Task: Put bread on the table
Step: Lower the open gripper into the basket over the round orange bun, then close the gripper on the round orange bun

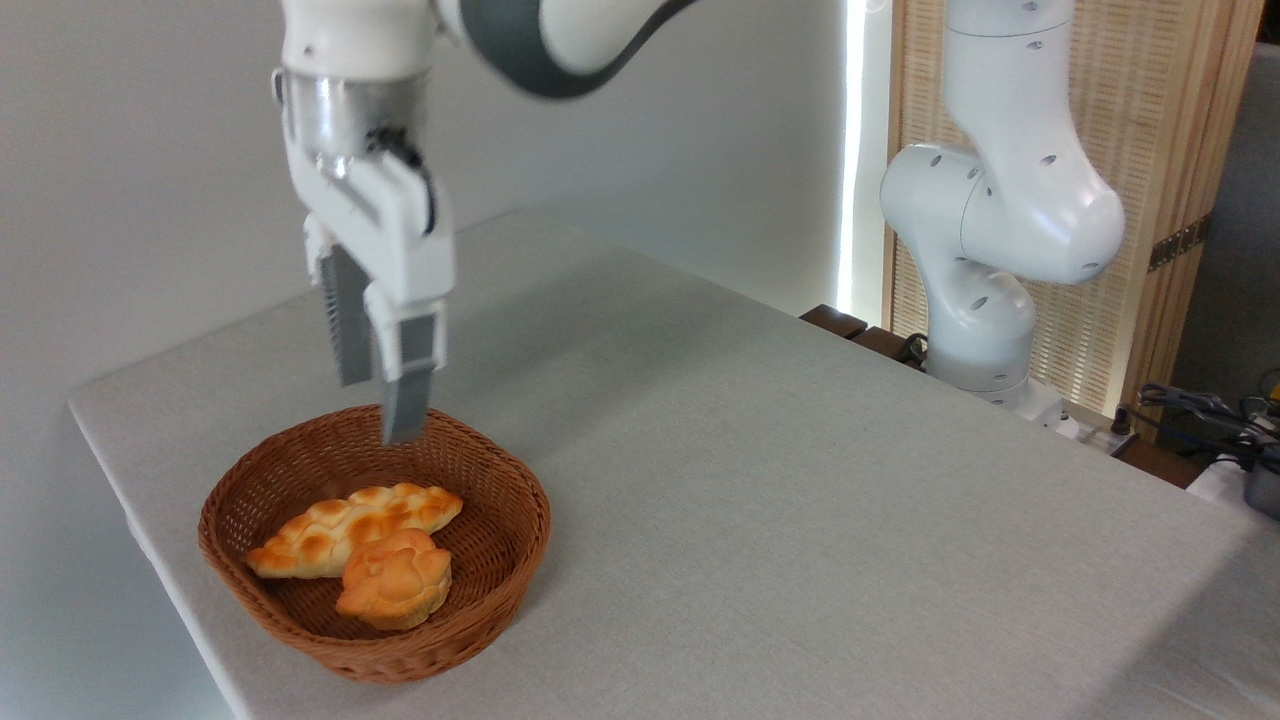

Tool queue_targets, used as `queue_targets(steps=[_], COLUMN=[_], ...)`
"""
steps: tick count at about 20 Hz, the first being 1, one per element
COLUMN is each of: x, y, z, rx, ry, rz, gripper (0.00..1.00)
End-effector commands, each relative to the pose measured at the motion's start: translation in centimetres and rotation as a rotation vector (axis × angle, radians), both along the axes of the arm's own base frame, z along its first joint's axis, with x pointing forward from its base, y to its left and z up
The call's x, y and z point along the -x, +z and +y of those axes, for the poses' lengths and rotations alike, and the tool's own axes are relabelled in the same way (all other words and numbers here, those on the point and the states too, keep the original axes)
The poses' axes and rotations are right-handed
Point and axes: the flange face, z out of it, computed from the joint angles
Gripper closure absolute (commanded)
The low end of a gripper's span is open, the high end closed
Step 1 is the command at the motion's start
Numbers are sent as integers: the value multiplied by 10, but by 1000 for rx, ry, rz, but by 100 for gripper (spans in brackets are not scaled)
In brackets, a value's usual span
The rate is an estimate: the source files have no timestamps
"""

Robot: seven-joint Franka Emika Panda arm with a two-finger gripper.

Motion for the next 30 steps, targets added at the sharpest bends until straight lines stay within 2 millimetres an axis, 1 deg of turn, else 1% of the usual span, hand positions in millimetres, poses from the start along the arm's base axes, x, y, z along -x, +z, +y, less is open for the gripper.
queue_targets(steps=[1, 2, 3, 4, 6, 8, 9, 13, 15, 21, 22, 23, 24, 25, 26, 27, 30], x=[-13, -13, -13, -12, -15, -20, -20, -25, -24, -24, -22, -21, -20, -19, -19, -19, -18], y=[-50, -65, -74, -78, -80, -80, -82, -99, -110, -127, -130, -134, -136, -139, -139, -139, -139], z=[-22, -27, -25, -24, -10, 18, 21, 22, 21, 24, 24, 24, 25, 24, 25, 25, 24], rx=[23, 22, 10, 6, -15, -83, -99, -116, -120, -138, -138, -138, -141, -143, -144, -146, -146], ry=[-25, -33, -36, -43, -89, -190, -242, -322, -340, -391, -393, -398, -412, -424, -431, -438, -443], rz=[-15, -6, -7, -8, -18, -36, -39, -29, -34, -80, -72, -65, -60, -57, -58, -59, -59], gripper=[0, 0, 0, 0, 0, 0, 0, 0, 0, 1, 13, 33, 50, 66, 73, 75, 75])
